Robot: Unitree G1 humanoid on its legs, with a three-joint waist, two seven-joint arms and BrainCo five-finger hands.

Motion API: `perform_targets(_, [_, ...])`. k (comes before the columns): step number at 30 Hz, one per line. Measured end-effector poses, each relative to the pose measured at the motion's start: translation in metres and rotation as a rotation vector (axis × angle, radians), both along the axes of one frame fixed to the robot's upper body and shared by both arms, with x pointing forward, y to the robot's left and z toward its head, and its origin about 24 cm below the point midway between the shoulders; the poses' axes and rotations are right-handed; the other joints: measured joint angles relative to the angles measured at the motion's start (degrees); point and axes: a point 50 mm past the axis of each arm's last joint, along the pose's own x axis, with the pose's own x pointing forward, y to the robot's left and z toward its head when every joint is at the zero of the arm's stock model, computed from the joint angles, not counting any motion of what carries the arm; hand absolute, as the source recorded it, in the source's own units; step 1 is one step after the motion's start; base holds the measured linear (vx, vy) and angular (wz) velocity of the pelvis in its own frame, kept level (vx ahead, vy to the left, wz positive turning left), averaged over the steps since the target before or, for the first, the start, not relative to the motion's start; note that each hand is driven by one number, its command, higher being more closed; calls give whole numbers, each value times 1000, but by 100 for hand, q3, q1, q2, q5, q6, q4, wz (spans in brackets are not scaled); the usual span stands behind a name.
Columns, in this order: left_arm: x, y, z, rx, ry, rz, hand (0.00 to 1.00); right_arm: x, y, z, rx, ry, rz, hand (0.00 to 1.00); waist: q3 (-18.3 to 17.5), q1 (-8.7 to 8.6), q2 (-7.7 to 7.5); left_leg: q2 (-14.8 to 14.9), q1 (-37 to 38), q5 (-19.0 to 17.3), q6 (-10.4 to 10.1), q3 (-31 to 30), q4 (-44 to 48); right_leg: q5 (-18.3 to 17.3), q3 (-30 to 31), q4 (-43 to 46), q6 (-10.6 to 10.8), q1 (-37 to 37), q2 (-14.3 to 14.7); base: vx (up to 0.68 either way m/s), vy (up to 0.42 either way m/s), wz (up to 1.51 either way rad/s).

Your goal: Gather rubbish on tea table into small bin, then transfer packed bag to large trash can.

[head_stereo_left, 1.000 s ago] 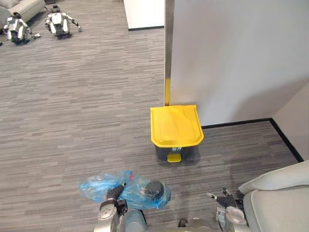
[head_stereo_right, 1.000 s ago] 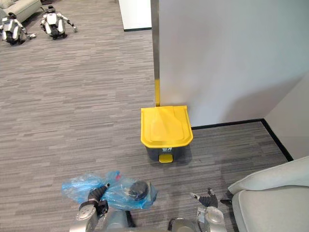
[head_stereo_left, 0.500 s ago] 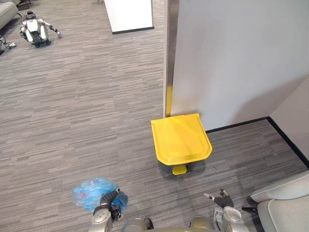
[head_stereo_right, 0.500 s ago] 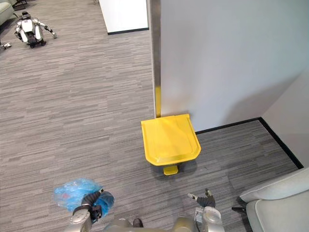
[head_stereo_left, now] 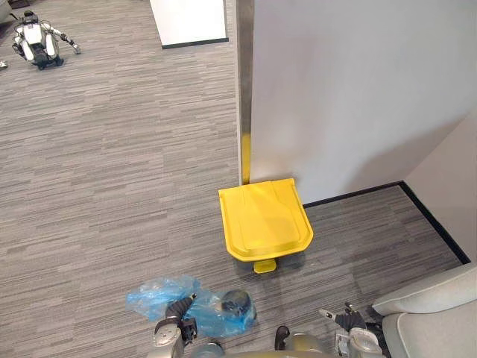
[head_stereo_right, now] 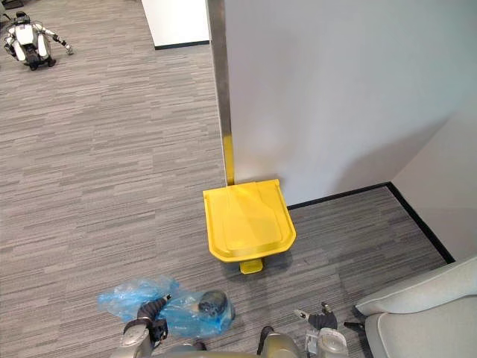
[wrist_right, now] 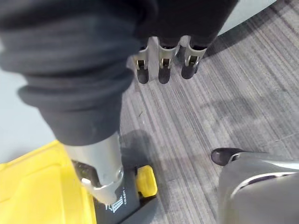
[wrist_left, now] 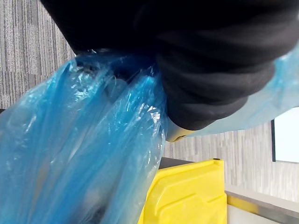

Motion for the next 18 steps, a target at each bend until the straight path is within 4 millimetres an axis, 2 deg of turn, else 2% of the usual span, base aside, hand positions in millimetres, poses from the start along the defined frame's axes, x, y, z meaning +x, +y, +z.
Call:
perform_targets(7, [-9, 9, -5, 20, 44, -1, 100, -5, -2, -3, 4, 27, -7, 0, -39, 5, 45, -129, -3, 115, 107, -202, -165, 489, -9, -871, 88, 352, -1, 3, 55, 2])
perform_targets(11, [-9, 21, -3, 58, 47, -4, 100, -5, -7, -2, -5, 24, -21, 0, -94, 9, 82, -178, -79, 176, 142, -371, -178, 737, -96, -1275, 74, 512, -12, -46, 18, 11])
perform_targets(18, [-11, 31, -1, 91, 54, -26, 100, 1, -9, -1, -8, 24, -15, 0, -102, 12, 74, -215, -89, 334, 141, -410, -369, 981, -77, -1543, 42, 523, 0, -83, -5, -2])
